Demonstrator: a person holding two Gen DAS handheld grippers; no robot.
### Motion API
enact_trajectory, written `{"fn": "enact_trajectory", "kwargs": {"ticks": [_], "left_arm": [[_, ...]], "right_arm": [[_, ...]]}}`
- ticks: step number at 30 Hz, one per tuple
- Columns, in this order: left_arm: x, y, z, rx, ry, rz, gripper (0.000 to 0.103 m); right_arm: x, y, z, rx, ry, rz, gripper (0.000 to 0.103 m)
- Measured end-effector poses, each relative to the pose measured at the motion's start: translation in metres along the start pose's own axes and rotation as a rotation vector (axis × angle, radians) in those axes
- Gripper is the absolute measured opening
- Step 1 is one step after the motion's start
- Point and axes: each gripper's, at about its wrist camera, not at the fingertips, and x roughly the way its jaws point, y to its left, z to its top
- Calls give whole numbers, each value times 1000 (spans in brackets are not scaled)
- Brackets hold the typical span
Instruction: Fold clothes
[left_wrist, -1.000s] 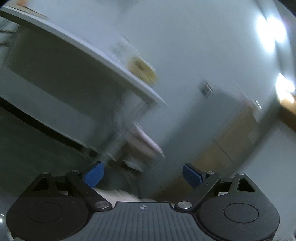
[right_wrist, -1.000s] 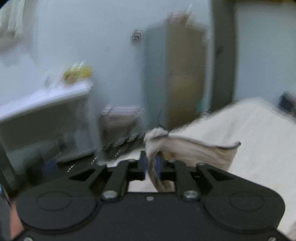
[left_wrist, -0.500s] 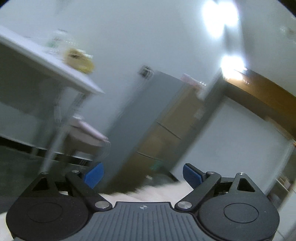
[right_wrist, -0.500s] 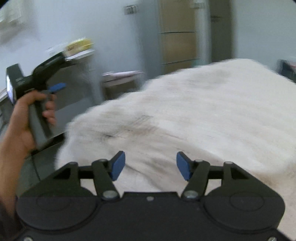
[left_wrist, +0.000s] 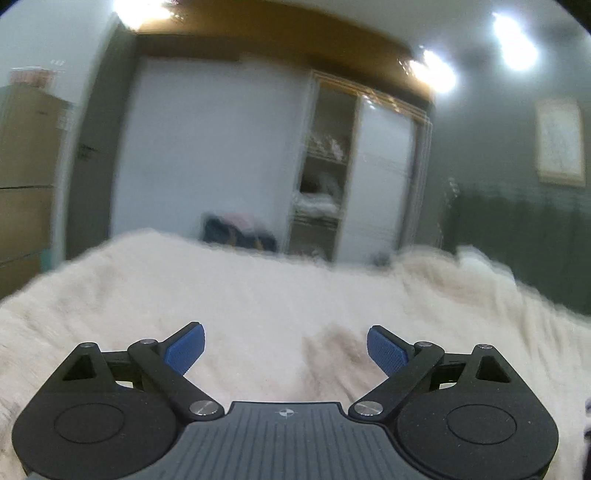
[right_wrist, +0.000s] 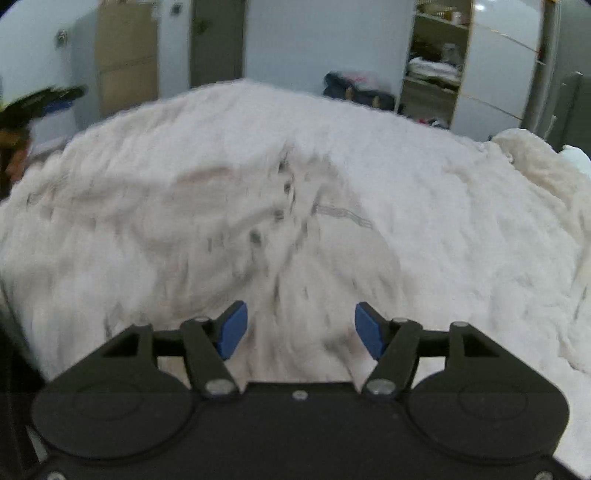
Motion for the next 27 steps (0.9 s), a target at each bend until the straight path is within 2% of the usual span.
{"fn": "enact_trajectory", "kwargs": {"ticks": [1, 2, 4, 5, 6, 7, 9, 10, 12, 14, 16, 17, 18, 19, 20, 22, 24, 26, 27], "left_arm": [[2, -16, -8, 20, 42, -45, 91], [3, -41, -23, 45, 116, -129, 91], [3, -63, -36, 74, 172, -202, 91], [3, -82, -47, 116, 218, -252, 91], [3, -101, -60, 172, 257, -268, 91], [5, -116, -73, 226, 282, -254, 90], [8, -120, -87, 240, 289, -229, 89], [10, -118, -91, 218, 293, -225, 89], [18, -115, -103, 94, 330, -237, 89], [25, -122, -110, 83, 367, -234, 89], [33, -133, -124, 88, 415, -227, 82], [41, -139, -131, 88, 445, -227, 80], [44, -143, -135, 82, 457, -230, 74], [47, -146, -138, 73, 466, -232, 63], [51, -146, -139, 53, 465, -231, 57], [59, -148, -140, 15, 467, -228, 27], [68, -148, -139, -17, 483, -223, 8], [64, -146, -134, -20, 479, -223, 7], [55, -143, -126, -31, 453, -222, 6]], "right_arm": [[6, 3, -8, -41, 9, 10, 63], [12, 6, -16, -82, 16, 20, 63], [21, 13, -30, -170, 20, 43, 63], [26, 22, -34, -224, 19, 51, 63], [30, 29, -37, -278, 14, 53, 63], [32, 35, -43, -338, 10, 60, 63], [35, 44, -55, -460, 1, 77, 63], [38, 48, -61, -497, -2, 89, 63], [45, 54, -75, -566, 1, 118, 63], [57, 56, -87, -616, 9, 86, 63], [64, 59, -93, -646, -23, 58, 63], [67, 60, -94, -651, -43, 48, 57], [71, 61, -92, -642, -47, 47, 47], [75, 61, -87, -619, -48, 49, 21], [76, 60, -83, -585, -53, 51, 8], [76, 54, -72, -506, -72, 64, 6], [73, 51, -64, -466, -92, 60, 5], [61, 47, -53, -412, -121, 63, 5], [50, 43, -44, -365, -139, 77, 5]]}}
